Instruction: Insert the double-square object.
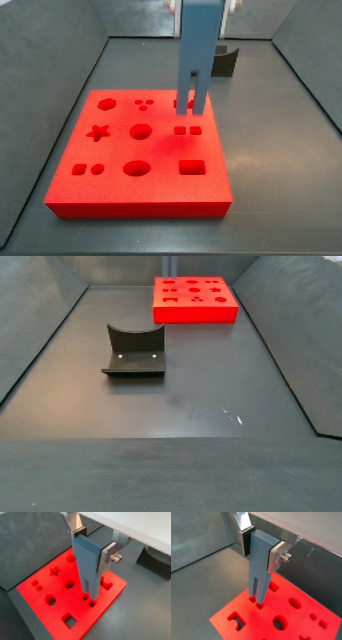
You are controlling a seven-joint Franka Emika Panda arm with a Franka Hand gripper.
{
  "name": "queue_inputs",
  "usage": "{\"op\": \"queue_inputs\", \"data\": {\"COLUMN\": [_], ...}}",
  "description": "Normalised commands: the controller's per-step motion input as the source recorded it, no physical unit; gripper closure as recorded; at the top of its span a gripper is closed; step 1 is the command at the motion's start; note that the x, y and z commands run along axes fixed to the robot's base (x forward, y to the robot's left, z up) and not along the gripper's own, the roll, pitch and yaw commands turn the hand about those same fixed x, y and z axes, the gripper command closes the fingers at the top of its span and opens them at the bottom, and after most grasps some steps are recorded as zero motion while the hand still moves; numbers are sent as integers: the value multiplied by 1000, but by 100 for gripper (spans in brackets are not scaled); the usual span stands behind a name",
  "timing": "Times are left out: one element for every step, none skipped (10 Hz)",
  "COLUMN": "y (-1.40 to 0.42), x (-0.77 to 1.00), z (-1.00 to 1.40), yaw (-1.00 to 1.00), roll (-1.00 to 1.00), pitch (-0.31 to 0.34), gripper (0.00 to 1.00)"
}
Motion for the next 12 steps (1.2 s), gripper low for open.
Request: {"op": "queue_inputs", "data": {"y": [-37,0,0,0,-23,-11,0,0,0,-14,-3,0], "x": [114,0,0,0,0,0,0,0,46,31,3,0], "z": [-497,-303,0,-200,-306,-274,-231,-209,-223,-183,-151,-109], "yaw": [-154,-89,0,0,0,0,0,0,0,0,0,0], "roll": [0,0,-7,0,-23,-44,-50,-37,-9,0,0,0], "pitch": [-19,-46,0,-34,-60,-51,-43,-30,-11,-11,-20,-29], "gripper": [100,100,100,100,100,100,100,100,100,100,100,100]}}
